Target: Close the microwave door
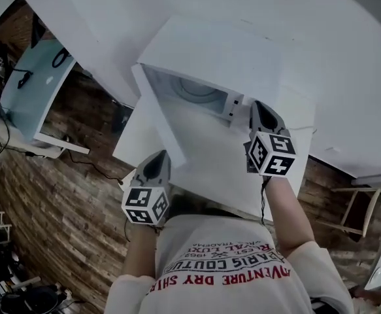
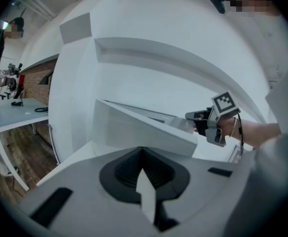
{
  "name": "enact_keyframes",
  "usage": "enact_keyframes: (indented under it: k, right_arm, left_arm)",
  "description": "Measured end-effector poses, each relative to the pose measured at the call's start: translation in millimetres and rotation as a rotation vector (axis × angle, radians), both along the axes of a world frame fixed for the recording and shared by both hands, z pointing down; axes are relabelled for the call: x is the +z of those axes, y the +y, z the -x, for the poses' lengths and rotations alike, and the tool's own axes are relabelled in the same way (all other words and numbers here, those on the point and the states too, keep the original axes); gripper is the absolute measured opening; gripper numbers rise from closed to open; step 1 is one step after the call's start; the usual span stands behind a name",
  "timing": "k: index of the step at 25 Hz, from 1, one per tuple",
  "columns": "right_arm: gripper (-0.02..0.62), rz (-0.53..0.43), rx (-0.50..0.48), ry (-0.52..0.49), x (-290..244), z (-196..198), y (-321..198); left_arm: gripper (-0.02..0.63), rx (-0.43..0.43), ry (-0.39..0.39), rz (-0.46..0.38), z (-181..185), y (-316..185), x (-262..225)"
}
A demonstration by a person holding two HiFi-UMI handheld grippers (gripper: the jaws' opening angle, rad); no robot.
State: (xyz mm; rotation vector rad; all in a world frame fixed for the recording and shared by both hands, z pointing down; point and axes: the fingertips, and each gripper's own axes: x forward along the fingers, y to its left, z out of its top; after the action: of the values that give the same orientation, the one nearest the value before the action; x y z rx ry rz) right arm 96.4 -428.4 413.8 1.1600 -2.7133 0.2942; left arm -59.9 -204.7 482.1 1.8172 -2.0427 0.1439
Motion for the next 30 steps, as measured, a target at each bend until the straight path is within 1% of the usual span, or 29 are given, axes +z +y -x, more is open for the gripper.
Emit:
enact_keyframes:
  k: [6, 9, 17, 21, 23, 26, 30]
  right_arm:
    - [0.011, 0.006, 0.019, 0.008, 1, -3, -3]
    - [0.011, 0.001, 0.038, 0.013, 0, -2, -4]
    - [0.011, -0.010, 0.081, 0.028, 2, -4, -3]
    - [0.011, -0.007, 0.108, 0.023, 2, -5, -4]
    - [0.011, -0.010, 0.116, 0.030, 2, -5, -4]
    - [0.011, -0.023, 0.121, 0.055, 2, -3, -5]
    - [0.011, -0.024, 0.139, 0.058, 2, -3, -5]
  left_arm:
    - [0.000, 0.143, -0.115, 0.023, -15, -39, -5]
    - [0.000, 0.215, -0.144, 0.025, -19, -57, -7]
    - [0.000, 0.388, -0.128, 0.005, -31, -102, -5]
    - [0.000, 0.454, -0.131, -0.003, -39, -126, -4]
    - [0.000, 0.472, -0.136, -0.008, -41, -138, -5]
    - [0.000, 0.473, -0.130, -0.014, -38, -153, -6]
    - [0.000, 0.461, -0.078, -0.019, -33, -169, -4]
